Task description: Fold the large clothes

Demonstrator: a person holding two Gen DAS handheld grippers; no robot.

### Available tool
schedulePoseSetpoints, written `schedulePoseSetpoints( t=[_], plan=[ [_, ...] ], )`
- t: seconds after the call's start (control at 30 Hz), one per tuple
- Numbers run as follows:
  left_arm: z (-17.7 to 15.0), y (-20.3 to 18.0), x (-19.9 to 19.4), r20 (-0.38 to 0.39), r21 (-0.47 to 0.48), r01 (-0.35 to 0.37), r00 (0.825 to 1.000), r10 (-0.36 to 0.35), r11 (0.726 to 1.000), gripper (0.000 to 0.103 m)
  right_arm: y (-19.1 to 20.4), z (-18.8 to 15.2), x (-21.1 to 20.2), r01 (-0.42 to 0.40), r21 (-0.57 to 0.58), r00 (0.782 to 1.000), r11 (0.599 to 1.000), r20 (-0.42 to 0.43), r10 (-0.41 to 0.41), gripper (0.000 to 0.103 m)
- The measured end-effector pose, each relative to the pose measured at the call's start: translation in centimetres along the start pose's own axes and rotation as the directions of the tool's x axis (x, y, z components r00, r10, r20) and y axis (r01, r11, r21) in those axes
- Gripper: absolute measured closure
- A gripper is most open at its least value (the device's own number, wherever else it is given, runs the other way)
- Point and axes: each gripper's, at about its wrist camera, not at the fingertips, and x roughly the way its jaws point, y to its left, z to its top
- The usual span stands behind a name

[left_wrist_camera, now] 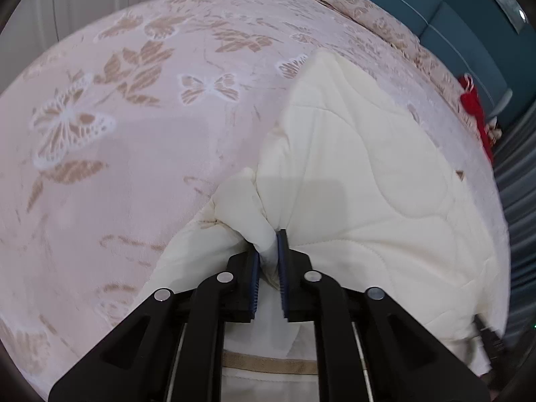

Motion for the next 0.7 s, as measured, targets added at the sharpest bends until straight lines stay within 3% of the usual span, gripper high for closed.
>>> schedulePoseSetpoints(
  t=[0.03,0.1,0.2,0.27,0.33,0.4,0.5,0.7],
  plan=[
    [0.0,-0.1,-0.4,0.004,0.016,-0.011,1.0,0.011,1.0,0.086,-0.1,0.1,-1.6,0.032,0.015,0.999,0.999,0.028,-0.033,0.079],
    [0.0,-0.3,-2.2,0.022,0.053,-0.053,0.998,0.052,0.997,0.071,0.1,0.2,-4.1,0.076,0.017,0.994,0.997,0.081,-0.077,0.076],
    [0.0,-0.9,-7.3,0.12,0.125,-0.111,0.988,0.096,0.986,0.069,0.9,0.3,-8.5,0.099,-0.014,0.98,0.995,0.174,-0.095,0.075],
    [0.5,-2.0,-10.0,0.175,0.149,-0.092,0.982,0.066,0.984,0.069,3.6,0.4,-9.9,0.048,-0.08,0.984,0.996,0.177,-0.033,0.077],
    [1.1,-4.9,-11.1,0.174,0.203,-0.018,0.985,-0.018,0.979,0.069,6.4,0.5,-9.4,0.005,-0.136,0.988,0.991,0.151,0.016,0.077],
    [1.0,-7.4,-10.3,0.167,0.255,0.007,0.985,-0.051,0.967,0.069,9.1,0.4,-8.0,-0.033,-0.184,0.991,0.982,0.12,0.055,0.078],
    [-0.2,-10.2,-6.5,0.133,0.349,-0.039,0.991,-0.009,0.936,0.069,12.3,-0.6,-4.6,-0.055,-0.235,0.997,0.97,0.049,0.068,0.078],
    [-2.5,-9.4,-0.8,0.061,0.357,-0.081,0.996,0.063,0.931,0.069,12.3,-3.1,1.3,0.012,-0.277,0.999,0.961,-0.035,-0.022,0.084]
  ],
)
